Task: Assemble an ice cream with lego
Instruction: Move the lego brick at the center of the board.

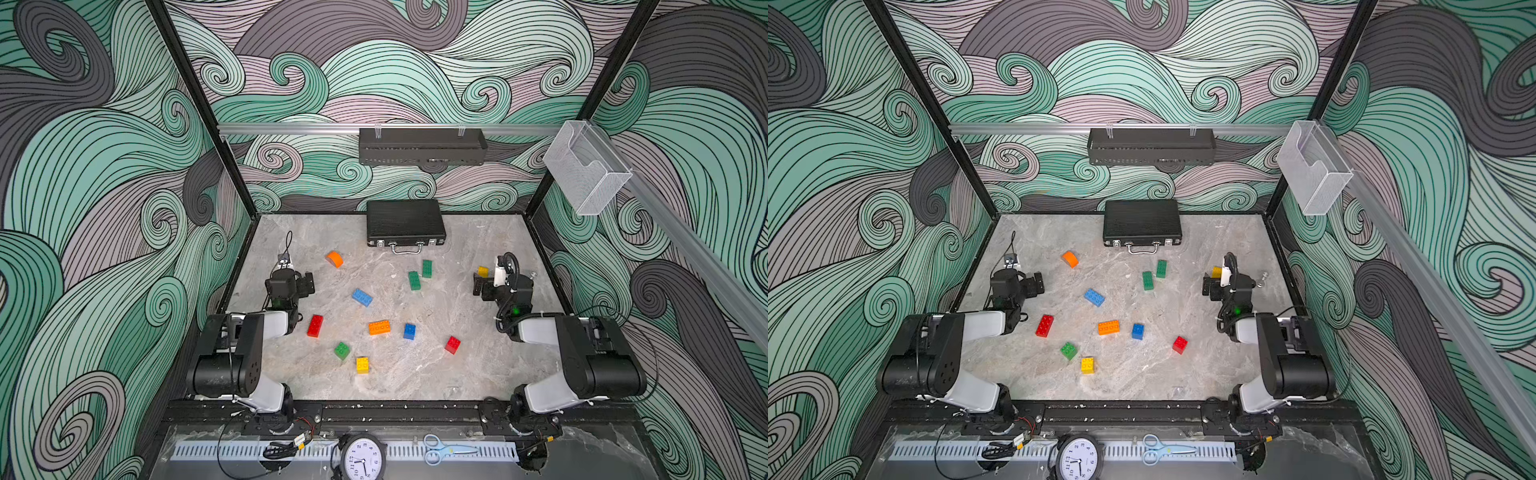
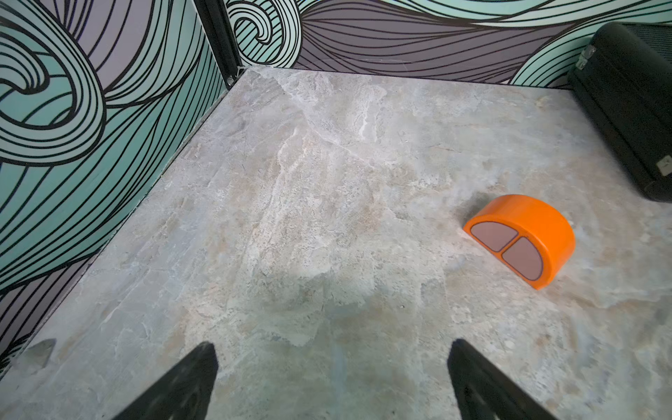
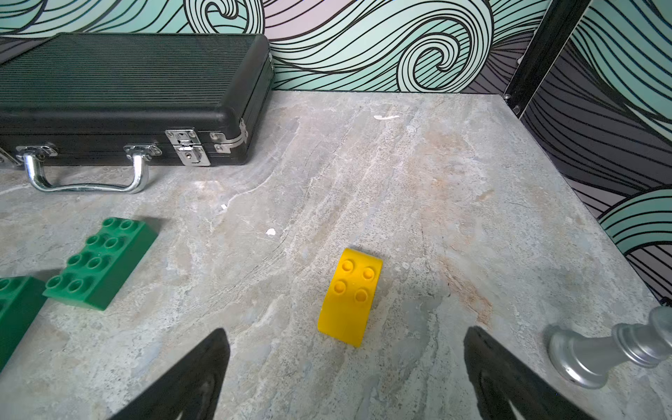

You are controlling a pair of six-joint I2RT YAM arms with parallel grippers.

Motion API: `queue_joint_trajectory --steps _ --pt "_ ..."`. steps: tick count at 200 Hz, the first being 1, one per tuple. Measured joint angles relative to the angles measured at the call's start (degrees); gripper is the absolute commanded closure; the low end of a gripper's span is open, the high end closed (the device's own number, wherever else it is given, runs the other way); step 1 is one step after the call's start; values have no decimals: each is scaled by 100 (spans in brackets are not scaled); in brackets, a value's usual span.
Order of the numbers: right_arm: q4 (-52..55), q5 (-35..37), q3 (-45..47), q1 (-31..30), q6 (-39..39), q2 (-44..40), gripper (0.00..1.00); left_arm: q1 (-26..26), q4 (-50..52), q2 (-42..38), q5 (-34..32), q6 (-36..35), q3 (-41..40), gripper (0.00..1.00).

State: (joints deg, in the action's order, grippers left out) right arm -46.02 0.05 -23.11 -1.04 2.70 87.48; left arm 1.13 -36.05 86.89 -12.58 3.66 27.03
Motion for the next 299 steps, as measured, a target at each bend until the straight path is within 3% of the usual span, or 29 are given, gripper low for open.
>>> queue_joint_trajectory --steps 194,227,258,299 --pt "61 0 -11 -2 -13 -31 1 0 181 -17 0 2 50 3" --pt "2304 238 -1034 -72 -258 -857 1 0 1488 -275 15 31 929 3" --pt "3748 474 -1893 -289 -645 -1716 1 0 2363 -822 151 245 1523 3" --pt "6360 553 -2415 -699 -1578 -2413 1 -52 3464 -1414 667 654 1641 3"
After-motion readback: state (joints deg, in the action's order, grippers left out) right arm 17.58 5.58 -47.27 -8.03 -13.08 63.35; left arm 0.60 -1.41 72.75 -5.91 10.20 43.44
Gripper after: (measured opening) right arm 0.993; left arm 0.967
